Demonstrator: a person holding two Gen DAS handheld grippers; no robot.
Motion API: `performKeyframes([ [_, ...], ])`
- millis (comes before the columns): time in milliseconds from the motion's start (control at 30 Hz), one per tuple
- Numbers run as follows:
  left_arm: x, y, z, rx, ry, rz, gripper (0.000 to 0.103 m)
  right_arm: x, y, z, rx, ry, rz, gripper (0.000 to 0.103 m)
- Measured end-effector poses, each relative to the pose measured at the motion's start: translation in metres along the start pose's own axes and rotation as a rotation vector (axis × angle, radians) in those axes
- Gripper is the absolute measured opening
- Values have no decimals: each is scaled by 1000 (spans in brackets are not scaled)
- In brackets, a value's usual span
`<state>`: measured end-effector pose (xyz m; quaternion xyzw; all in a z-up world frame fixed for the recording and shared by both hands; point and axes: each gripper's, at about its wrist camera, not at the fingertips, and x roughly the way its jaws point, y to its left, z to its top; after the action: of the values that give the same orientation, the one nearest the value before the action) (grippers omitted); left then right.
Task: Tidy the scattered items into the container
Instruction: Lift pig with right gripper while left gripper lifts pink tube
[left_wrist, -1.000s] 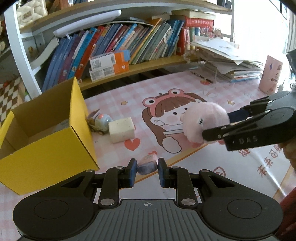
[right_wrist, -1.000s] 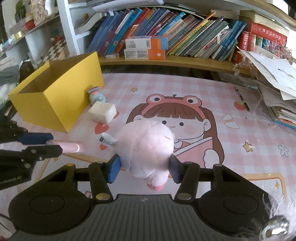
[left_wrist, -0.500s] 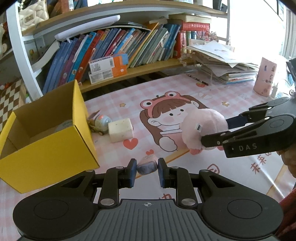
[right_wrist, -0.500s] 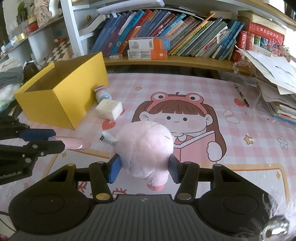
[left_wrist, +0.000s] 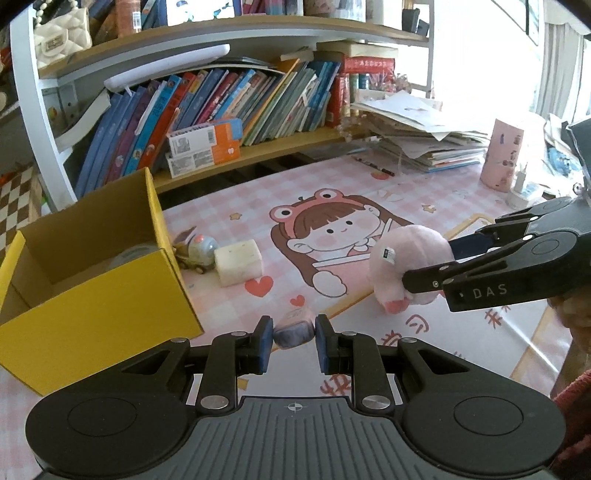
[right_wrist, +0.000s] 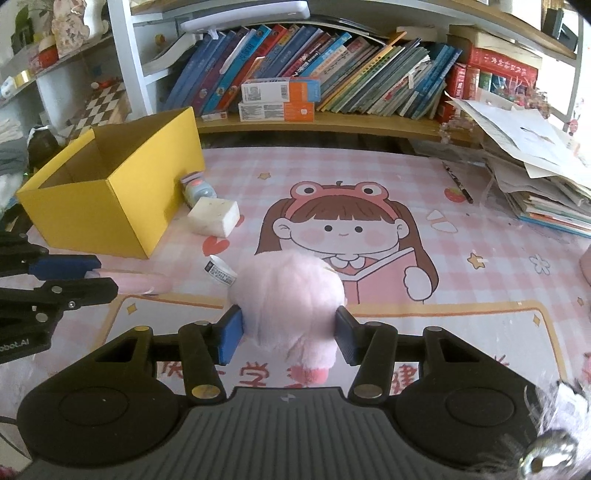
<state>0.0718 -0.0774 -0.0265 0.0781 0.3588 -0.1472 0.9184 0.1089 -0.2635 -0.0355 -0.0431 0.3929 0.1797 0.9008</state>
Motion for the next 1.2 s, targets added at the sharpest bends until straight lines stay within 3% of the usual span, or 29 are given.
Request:
performKeyframes([
  [533, -37, 45, -24, 23, -38, -69, 23, -16, 67, -9, 17, -5, -55, 46],
  [1200, -76, 103, -52, 1, -85, -90, 23, -26, 141, -5, 4, -18, -45, 46],
])
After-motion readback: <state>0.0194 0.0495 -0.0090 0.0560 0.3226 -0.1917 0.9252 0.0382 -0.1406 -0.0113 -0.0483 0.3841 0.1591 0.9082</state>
